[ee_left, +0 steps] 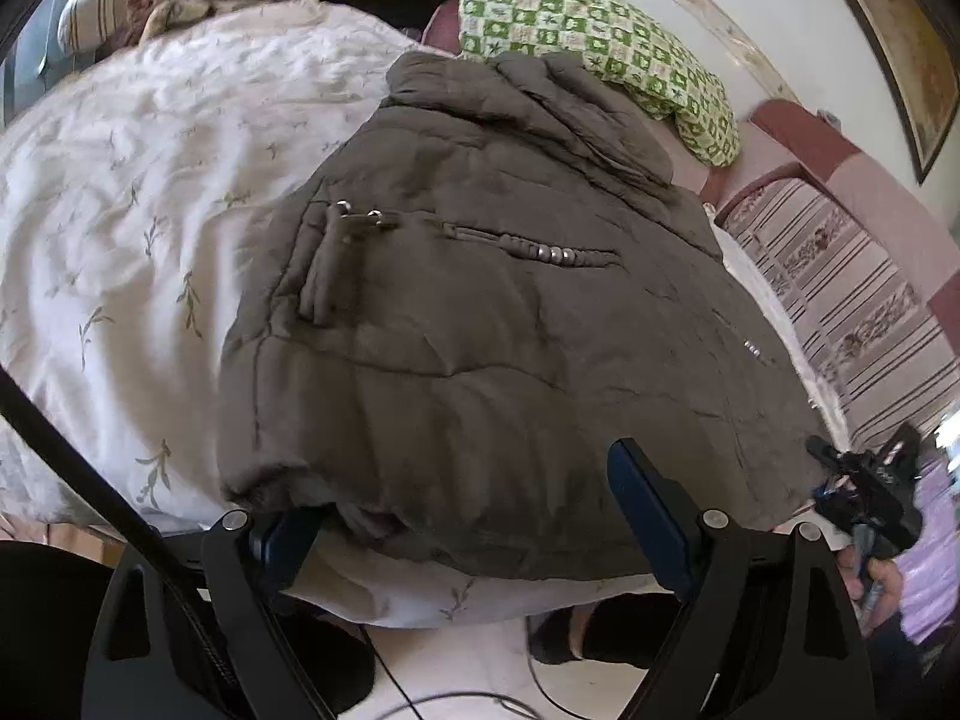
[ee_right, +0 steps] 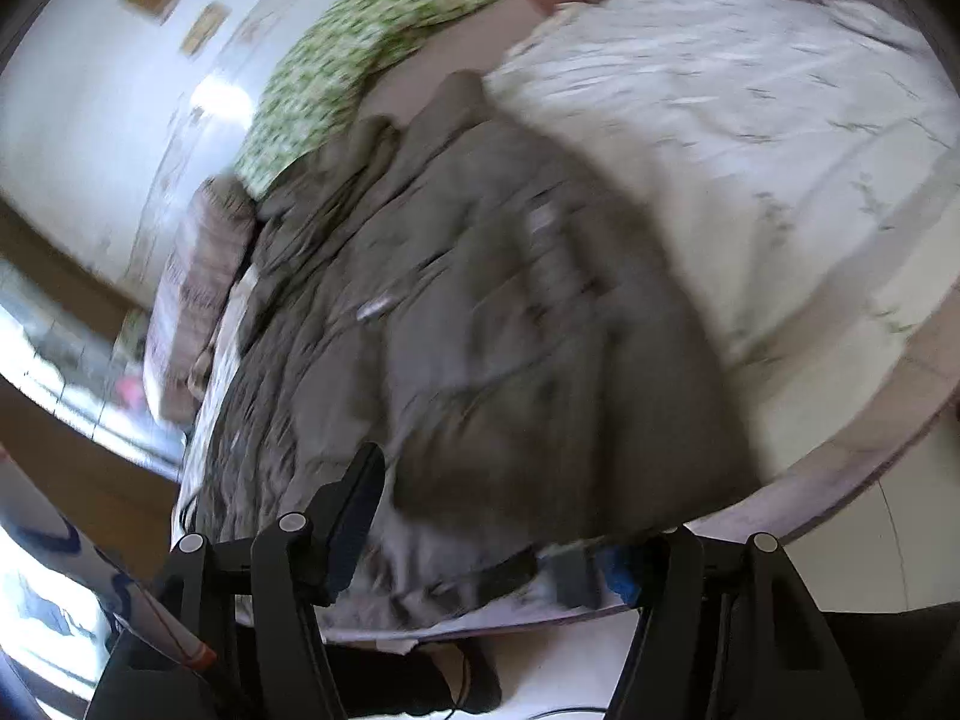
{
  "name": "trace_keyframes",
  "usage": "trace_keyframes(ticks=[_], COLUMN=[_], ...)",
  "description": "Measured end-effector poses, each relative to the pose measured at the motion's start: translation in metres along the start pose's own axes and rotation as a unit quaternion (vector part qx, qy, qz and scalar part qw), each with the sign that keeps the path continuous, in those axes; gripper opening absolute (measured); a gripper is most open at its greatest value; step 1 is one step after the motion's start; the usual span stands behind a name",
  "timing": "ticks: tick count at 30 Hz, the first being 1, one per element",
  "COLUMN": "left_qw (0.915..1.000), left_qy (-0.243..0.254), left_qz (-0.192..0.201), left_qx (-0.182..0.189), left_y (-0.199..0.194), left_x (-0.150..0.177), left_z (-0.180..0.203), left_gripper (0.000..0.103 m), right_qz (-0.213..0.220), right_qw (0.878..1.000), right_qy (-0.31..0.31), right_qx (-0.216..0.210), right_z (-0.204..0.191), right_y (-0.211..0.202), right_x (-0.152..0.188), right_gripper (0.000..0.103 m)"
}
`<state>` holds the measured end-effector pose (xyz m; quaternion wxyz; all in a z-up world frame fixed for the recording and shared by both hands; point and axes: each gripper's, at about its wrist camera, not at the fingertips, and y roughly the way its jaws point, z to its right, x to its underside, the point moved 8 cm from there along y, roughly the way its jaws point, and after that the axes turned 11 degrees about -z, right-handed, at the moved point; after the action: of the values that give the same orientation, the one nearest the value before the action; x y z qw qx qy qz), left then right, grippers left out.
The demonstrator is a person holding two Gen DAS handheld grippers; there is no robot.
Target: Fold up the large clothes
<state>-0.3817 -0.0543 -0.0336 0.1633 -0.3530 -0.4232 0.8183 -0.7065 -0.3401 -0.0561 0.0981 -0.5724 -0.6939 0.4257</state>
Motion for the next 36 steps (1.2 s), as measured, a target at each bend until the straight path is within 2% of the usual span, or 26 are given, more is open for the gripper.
trace_keyframes(ticks=[1, 3, 5, 8, 12, 18, 26, 36], left_qw=[1.0000, 0.9998, 0.9991, 0.9975, 0.9956, 0.9957, 0.9892, 0.9865], left_qy=[0.002, -0.004, -0.002, 0.013, 0.024, -0.001, 0.016, 0.017], left_qz=[0.002, 0.015, 0.033, 0.048, 0.069, 0.033, 0.048, 0.046], left_qx=[-0.006, -0.014, -0.028, -0.051, -0.059, -0.087, -0.138, -0.156], left_y=[0.001, 0.000, -0.003, -0.004, -0.006, 0.016, 0.021, 0.024], left_x=[0.000, -0.004, -0.008, -0.011, -0.016, -0.018, -0.019, -0.018], left_z=[0.000, -0.001, 0.000, 0.005, 0.011, -0.005, -0.002, -0.004], left_gripper=[0.088, 0.088, 0.088, 0.088, 0.088, 0.088, 0.094, 0.099], right_qz=[-0.004, 0.013, 0.039, 0.026, 0.010, 0.015, 0.016, 0.008], right_qw=[1.000, 1.000, 0.999, 0.999, 1.000, 0.999, 0.998, 0.998], right_qy=[-0.010, -0.027, -0.027, -0.017, -0.014, -0.018, -0.029, -0.029], right_qx=[-0.002, -0.003, -0.005, 0.008, 0.025, 0.042, 0.054, 0.056], right_z=[-0.005, -0.014, -0.014, -0.008, -0.005, -0.004, -0.007, -0.011], right_y=[0.003, 0.001, -0.007, 0.003, 0.017, 0.018, 0.020, 0.023], right_x=[0.001, 0.000, -0.005, -0.007, -0.005, -0.004, -0.004, -0.006], right_gripper=[0.062, 0.042, 0.038, 0.038, 0.038, 0.039, 0.040, 0.045])
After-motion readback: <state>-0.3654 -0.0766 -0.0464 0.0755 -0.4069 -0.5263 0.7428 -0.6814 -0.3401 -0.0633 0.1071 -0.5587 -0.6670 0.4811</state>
